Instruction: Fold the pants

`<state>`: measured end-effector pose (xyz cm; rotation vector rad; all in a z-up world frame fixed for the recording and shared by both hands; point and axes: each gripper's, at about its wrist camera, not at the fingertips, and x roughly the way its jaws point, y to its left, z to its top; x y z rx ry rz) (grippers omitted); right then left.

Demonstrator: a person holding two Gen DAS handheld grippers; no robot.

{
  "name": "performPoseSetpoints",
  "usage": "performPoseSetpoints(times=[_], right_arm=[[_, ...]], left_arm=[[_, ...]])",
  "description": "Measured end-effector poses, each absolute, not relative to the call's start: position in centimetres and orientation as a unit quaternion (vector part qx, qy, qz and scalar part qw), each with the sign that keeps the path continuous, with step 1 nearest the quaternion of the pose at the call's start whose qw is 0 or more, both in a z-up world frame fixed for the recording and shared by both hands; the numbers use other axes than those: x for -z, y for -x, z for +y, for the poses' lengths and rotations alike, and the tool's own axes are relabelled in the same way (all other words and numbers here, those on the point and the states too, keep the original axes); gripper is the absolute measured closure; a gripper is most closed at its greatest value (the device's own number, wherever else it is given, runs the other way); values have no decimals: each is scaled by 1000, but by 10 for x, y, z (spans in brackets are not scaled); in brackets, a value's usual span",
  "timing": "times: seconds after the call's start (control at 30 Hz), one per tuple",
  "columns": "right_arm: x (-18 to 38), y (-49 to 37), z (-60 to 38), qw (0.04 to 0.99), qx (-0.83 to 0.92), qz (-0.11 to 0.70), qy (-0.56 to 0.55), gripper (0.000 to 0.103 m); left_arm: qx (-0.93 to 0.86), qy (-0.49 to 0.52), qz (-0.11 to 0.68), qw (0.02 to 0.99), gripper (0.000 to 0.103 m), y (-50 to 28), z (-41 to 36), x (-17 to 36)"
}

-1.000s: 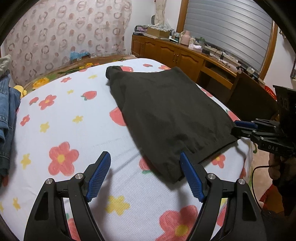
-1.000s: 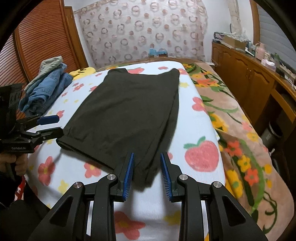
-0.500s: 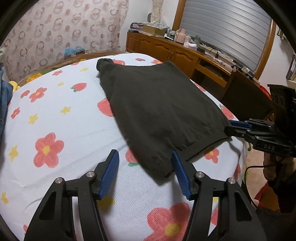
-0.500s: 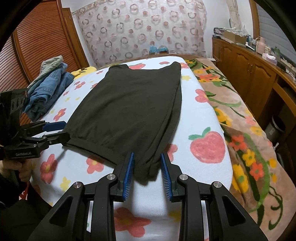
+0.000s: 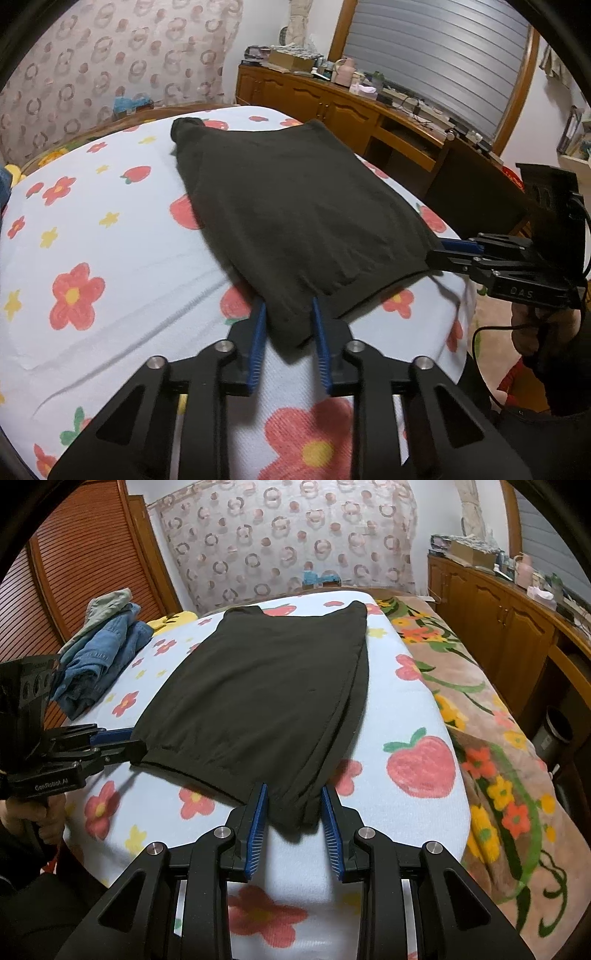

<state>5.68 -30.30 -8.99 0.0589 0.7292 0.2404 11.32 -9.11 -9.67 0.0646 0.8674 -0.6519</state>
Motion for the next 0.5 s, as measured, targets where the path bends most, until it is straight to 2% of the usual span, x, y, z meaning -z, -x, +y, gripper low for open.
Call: performPoseSetpoints(times=[0.1,0.2,0.5], right_arm=[[86,-56,-305,926,-130,354,-30,87],[83,-54,-303,927,-134,350,-23,90],[73,-47,-302,930,-147,336,-23,91]], left_arm=[[314,-34,412,854,86,-112,-92,95],[314,-39,411,855,89,-109,-95,93],[314,-32,398,861,91,-98,-86,78]])
